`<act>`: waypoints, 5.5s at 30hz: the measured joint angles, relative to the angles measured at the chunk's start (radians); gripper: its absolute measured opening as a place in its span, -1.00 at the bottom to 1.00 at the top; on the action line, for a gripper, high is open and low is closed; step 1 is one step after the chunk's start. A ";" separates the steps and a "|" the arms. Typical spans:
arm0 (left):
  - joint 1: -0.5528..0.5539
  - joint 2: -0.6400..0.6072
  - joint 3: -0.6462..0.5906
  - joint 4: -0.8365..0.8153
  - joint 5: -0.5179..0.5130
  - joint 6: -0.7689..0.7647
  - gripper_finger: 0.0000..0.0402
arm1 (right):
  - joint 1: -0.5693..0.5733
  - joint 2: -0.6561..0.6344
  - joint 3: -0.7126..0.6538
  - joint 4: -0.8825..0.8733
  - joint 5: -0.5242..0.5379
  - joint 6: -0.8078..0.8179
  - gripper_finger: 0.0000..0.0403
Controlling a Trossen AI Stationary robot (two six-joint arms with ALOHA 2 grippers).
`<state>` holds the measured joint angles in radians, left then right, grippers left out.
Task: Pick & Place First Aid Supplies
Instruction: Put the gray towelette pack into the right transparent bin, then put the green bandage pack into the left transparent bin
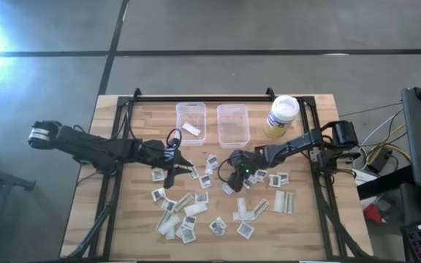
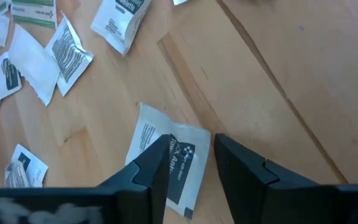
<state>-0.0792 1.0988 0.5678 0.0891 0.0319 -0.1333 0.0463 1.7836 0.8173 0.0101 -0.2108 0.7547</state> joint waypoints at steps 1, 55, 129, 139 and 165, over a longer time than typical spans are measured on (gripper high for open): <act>0.000 0.000 0.000 0.000 0.000 0.000 -0.52 | 0.000 0.000 0.000 0.000 0.000 0.000 -0.38; 0.000 0.000 0.000 -0.039 0.000 -0.006 -0.52 | -0.009 -0.064 -0.009 0.013 -0.084 -0.097 -0.96; 0.000 0.000 0.000 -0.082 0.000 0.005 -0.52 | -0.375 -0.104 0.292 -0.431 0.307 -0.417 -0.96; 0.000 0.000 0.000 -0.082 0.000 0.004 -0.52 | -0.374 -0.112 0.337 -0.484 0.315 -0.426 -0.83; 0.005 0.000 0.000 -0.168 -0.094 -0.097 -0.47 | -0.172 -0.273 0.382 -0.732 0.358 -0.410 -0.44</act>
<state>-0.0745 1.0988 0.5678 -0.0789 -0.0625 -0.2301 -0.1256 1.5110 1.1990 -0.7222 0.1471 0.3448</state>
